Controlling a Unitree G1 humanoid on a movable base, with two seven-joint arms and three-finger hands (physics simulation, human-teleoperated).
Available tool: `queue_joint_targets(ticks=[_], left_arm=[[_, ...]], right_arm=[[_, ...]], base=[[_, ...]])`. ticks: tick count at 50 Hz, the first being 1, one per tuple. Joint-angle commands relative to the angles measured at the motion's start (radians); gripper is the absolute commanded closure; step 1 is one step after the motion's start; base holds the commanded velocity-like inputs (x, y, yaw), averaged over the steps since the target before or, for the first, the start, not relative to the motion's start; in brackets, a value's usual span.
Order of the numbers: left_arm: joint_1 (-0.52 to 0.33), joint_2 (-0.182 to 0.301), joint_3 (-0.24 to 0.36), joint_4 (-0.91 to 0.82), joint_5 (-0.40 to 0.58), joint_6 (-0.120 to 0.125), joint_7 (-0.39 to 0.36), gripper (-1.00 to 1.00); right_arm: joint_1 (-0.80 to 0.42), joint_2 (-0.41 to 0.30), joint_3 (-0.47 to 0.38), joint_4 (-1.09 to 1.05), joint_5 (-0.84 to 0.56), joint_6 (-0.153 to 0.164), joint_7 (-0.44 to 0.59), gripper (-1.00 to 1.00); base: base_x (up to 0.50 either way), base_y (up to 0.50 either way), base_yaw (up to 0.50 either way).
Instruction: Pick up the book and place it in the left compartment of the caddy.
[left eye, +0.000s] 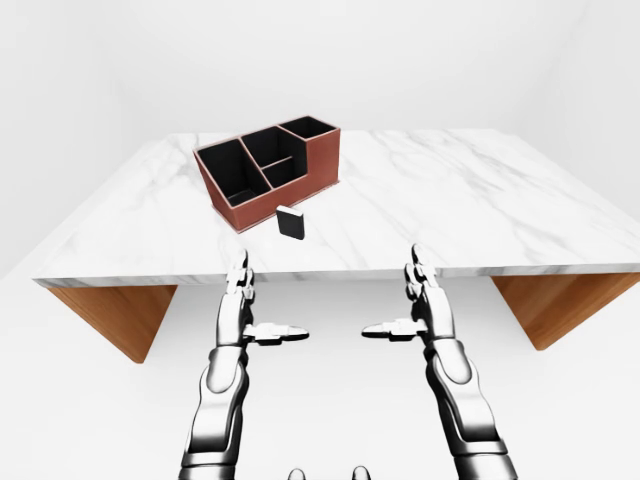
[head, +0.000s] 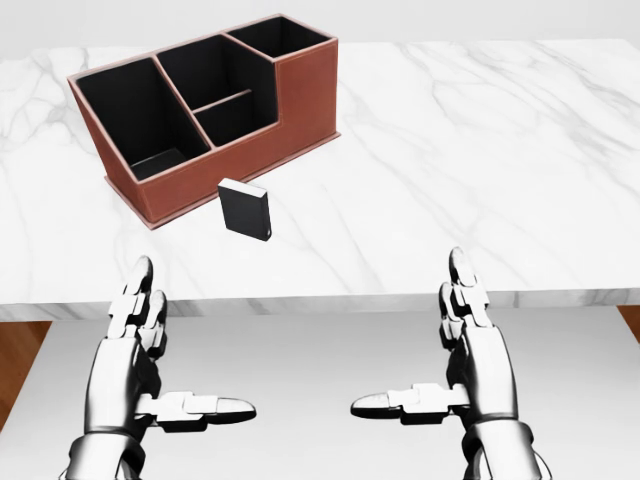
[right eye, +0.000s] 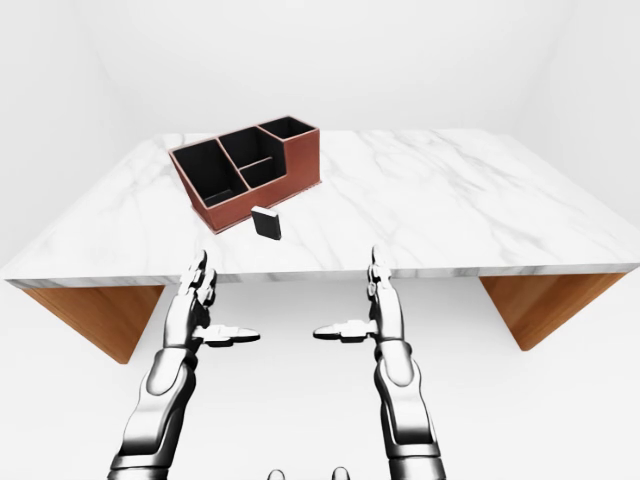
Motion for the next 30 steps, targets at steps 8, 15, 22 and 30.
queue_joint_targets(ticks=[8,15,22,30], left_arm=[[-0.009,0.014,0.030,-0.008,-0.019,0.005,-0.022,-1.00],[-0.008,0.015,0.034,-0.036,-0.026,0.023,-0.019,-1.00],[0.003,0.019,0.053,-0.095,-0.047,0.055,-0.019,-1.00],[-0.005,0.039,0.123,-0.177,-0.125,0.093,-0.010,-1.00]], right_arm=[[-0.005,-0.010,-0.011,-0.041,-0.025,0.043,0.008,-1.00],[0.003,-0.012,-0.013,-0.081,-0.033,0.073,0.008,-1.00],[0.015,-0.014,-0.018,-0.132,-0.042,0.081,0.011,-1.00],[0.015,-0.016,-0.029,-0.173,-0.043,0.081,0.014,-1.00]], base=[[0.00,0.00,0.00],[0.00,0.00,0.00],[0.00,0.00,0.00],[0.00,0.00,0.00]])
